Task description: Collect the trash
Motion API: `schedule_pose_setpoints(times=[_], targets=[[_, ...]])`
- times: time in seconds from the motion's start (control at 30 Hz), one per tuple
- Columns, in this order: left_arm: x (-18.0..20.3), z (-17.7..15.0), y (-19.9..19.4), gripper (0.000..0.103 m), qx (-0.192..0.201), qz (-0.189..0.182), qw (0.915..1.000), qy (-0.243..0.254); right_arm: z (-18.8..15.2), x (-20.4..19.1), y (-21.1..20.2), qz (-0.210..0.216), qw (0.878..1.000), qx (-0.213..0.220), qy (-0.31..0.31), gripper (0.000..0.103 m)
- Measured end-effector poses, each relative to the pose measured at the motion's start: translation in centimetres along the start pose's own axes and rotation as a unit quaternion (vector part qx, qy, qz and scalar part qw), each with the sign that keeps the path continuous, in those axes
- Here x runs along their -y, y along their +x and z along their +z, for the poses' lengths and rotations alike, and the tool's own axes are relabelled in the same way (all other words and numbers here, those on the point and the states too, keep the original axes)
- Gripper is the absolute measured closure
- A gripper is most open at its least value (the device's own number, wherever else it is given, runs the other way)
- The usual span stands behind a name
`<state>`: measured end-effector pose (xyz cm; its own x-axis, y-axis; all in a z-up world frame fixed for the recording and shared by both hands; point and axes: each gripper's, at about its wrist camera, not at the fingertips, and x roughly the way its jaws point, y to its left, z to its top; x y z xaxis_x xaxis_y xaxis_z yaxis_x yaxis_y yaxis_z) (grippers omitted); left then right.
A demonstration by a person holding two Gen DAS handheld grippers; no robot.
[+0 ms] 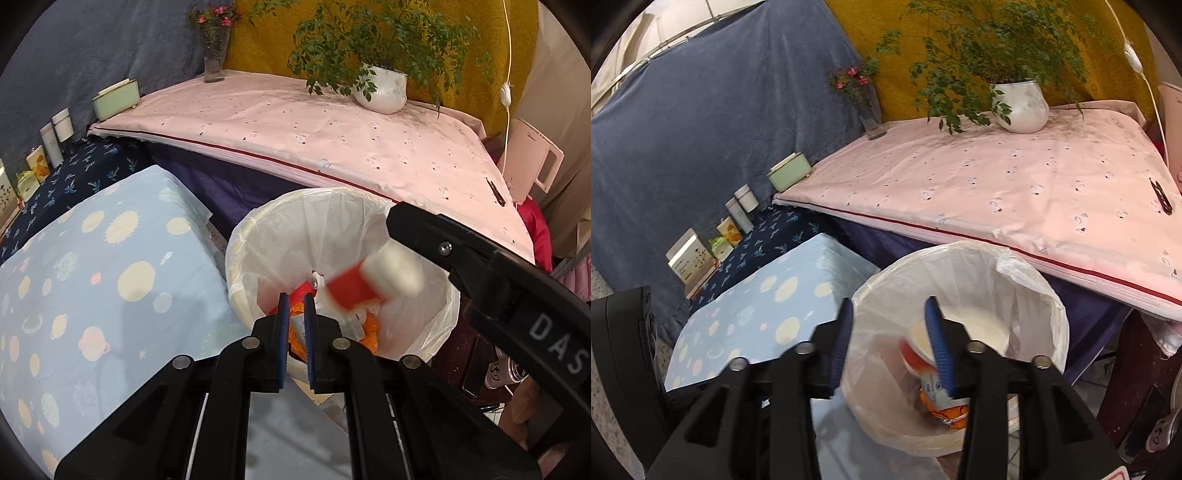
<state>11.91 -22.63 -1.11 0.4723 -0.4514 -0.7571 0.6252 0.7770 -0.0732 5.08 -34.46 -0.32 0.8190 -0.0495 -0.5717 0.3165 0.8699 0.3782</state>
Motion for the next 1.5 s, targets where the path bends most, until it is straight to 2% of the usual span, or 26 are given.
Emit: schedule_pose_setpoints(times=[0.1, 0.27, 0.3, 0.33, 0.37, 0.4, 0.47, 0.53, 0.93, 1.1, 1.5], targets=[[0.3, 0.1, 0.7, 0.095, -0.004, -0.001, 1.0, 0.003, -0.1, 0.6, 0.1, -0.009, 1.0, 0.0, 0.0, 0.05], [1.0, 0.4, 2.0, 0.095, -0.011, -0.007, 0.9999, 0.004, -0.4, 1.7, -0.2, -0.021, 1.0, 0.002, 0.004, 0.048], [1.1, 0.5, 2.3, 0.091, -0.014, -0.006, 0.9999, 0.003, -0.4, 2.0, -0.3, -0.022, 1.0, 0.004, 0.006, 0.048], [1.2, 0.5, 2.6, 0.073, -0.017, -0.003, 0.9998, 0.002, -0.5, 2.3, -0.5, -0.024, 1.0, 0.005, 0.01, 0.048], [1.3, 0.7, 2.9, 0.047, -0.017, 0.005, 0.9998, -0.002, -0.5, 2.6, -0.5, -0.026, 1.0, 0.006, 0.015, 0.045], [1.4, 0.7, 2.9, 0.037, -0.012, 0.013, 0.9998, -0.005, -0.5, 2.9, -0.5, -0.03, 0.999, 0.005, 0.019, 0.042], [1.6, 0.7, 2.8, 0.031, 0.003, 0.019, 0.9998, -0.003, -0.6, 3.6, -0.6, -0.039, 0.999, 0.005, 0.029, 0.038], [1.8, 0.7, 3.2, 0.025, -0.002, 0.02, 0.9998, 0.0, -0.8, 4.4, -0.8, -0.046, 0.998, 0.005, 0.039, 0.037], [2.9, -0.3, 3.3, 0.025, -0.007, 0.024, 0.9996, 0.014, -1.6, 5.4, -2.5, -0.067, 0.997, 0.001, 0.04, 0.03], [2.4, -0.9, 2.1, 0.025, -0.005, 0.03, 0.9995, 0.005, -2.0, 4.6, -3.7, -0.075, 0.997, 0.001, 0.018, 0.025], [0.4, -2.8, -1.2, 0.021, 0.001, 0.057, 0.9983, -0.011, -3.5, 1.9, -5.4, -0.102, 0.994, -0.006, -0.038, 0.02]])
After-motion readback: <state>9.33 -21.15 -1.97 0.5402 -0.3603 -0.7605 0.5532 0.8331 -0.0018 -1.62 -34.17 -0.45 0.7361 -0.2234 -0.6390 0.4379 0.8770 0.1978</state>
